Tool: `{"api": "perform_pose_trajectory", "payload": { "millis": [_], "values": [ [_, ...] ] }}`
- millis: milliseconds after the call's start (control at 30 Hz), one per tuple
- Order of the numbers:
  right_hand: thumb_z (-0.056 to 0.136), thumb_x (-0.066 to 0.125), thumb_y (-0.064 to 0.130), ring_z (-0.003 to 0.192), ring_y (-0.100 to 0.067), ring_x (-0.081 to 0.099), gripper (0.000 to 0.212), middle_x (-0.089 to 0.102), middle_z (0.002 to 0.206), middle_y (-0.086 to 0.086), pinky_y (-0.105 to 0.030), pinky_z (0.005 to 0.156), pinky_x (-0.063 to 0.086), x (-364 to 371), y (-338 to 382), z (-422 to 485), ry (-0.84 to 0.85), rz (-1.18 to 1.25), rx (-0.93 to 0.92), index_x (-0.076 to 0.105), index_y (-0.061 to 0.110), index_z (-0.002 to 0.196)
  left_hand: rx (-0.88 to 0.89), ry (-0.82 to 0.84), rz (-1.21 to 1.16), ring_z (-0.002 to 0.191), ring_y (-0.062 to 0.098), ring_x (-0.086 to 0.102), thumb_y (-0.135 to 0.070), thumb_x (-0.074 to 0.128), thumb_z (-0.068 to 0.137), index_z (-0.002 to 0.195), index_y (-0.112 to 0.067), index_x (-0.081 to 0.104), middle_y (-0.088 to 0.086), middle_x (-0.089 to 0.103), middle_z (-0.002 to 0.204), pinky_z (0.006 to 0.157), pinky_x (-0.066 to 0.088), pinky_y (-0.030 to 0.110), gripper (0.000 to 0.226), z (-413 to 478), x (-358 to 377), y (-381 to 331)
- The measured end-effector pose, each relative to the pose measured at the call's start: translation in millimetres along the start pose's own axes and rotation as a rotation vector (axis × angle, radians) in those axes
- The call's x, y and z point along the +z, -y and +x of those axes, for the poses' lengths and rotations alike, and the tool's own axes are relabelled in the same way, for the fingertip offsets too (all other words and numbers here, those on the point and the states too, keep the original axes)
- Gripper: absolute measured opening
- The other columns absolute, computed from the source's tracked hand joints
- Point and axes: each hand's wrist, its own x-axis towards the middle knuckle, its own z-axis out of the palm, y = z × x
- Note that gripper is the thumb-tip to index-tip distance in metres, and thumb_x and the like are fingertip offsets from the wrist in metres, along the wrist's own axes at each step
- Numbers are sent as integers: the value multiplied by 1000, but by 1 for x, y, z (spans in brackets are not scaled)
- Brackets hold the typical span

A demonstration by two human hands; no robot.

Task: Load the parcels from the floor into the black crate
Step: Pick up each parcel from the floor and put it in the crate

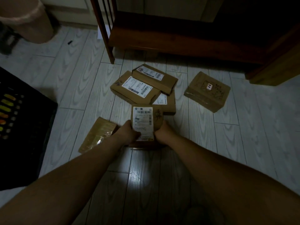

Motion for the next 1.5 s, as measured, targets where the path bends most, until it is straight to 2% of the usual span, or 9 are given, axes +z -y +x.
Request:
{"api": "perform_pose_trajectory", "payload": {
  "millis": [133, 267, 400, 500, 633, 867, 1000, 1267, 1500],
  "values": [
    [87, 59, 30, 119, -30, 50, 61, 50, 134, -7, -38, 97, 42, -31, 40, -39, -38, 3, -46, 33, 23, 141, 42, -76, -99, 83, 13, 59, -13, 63, 86, 136, -15, 37, 3, 59, 117, 47, 46, 11, 56, -46, -32, -31],
    [90, 56, 33, 126, -30, 43, 66, 40, 145, -7, -36, 102, 39, -75, 110, -117, -82, 22, -82, 24, 25, 147, 86, -96, -183, 105, 24, 59, -12, 62, 86, 139, -19, 34, 6, 56, 125, 78, 54, 33, 61, -128, -83, -88],
    [91, 55, 27, 126, -27, 43, 60, 42, 143, -5, -31, 99, 40, -132, 194, -214, -104, 33, -135, 28, 23, 145, 127, -93, -242, 107, 28, 58, -7, 61, 85, 137, -20, 36, 9, 56, 123, 90, 52, 46, 59, -227, -147, -162],
    [93, 54, 25, 117, -27, 51, 51, 51, 134, -6, -30, 89, 43, -173, 258, -294, -121, 56, -175, 34, 22, 140, 171, -90, -251, 105, 27, 59, -7, 61, 85, 138, -23, 36, 6, 57, 119, 88, 53, 45, 61, -303, -197, -217],
    [92, 55, 27, 121, -24, 49, 50, 51, 136, -2, -33, 91, 45, -220, 332, -396, -151, 119, -234, 35, 27, 137, 249, -87, -251, 94, 21, 62, -10, 63, 85, 135, -27, 38, 2, 57, 116, 66, 55, 31, 58, -397, -260, -282],
    [88, 60, 29, 105, -10, 54, 47, 59, 123, 9, -29, 85, 43, -285, 430, -538, -271, 210, -355, 43, 32, 132, 446, -72, -248, 83, 9, 61, -8, 64, 84, 139, -27, 34, -13, 58, 99, 52, 53, 21, 66, -536, -345, -370],
    [88, 61, 33, 100, -8, 53, 52, 59, 123, 8, -24, 83, 39, -315, 465, -596, -390, 194, -475, 41, 31, 135, 553, -125, -215, 98, 17, 60, -14, 66, 83, 143, -29, 25, -8, 58, 108, 84, 54, 38, 74, -599, -370, -410],
    [84, 63, 44, 105, -8, 52, 58, 57, 127, 11, -26, 85, 40, -362, 498, -698, -477, 128, -740, 39, 34, 137, 769, -297, -278, 93, 14, 59, -5, 63, 83, 144, -30, 25, -9, 54, 106, 70, 55, 31, 75, -709, -380, -450],
    [87, 62, 36, 100, -4, 49, 53, 58, 120, 15, -24, 80, 37, -352, 498, -746, -443, 150, -881, 40, 37, 135, 802, -413, -253, 89, 13, 63, -9, 63, 83, 142, -37, 24, -8, 56, 108, 60, 56, 25, 77, -766, -381, -436]
  ]
}}
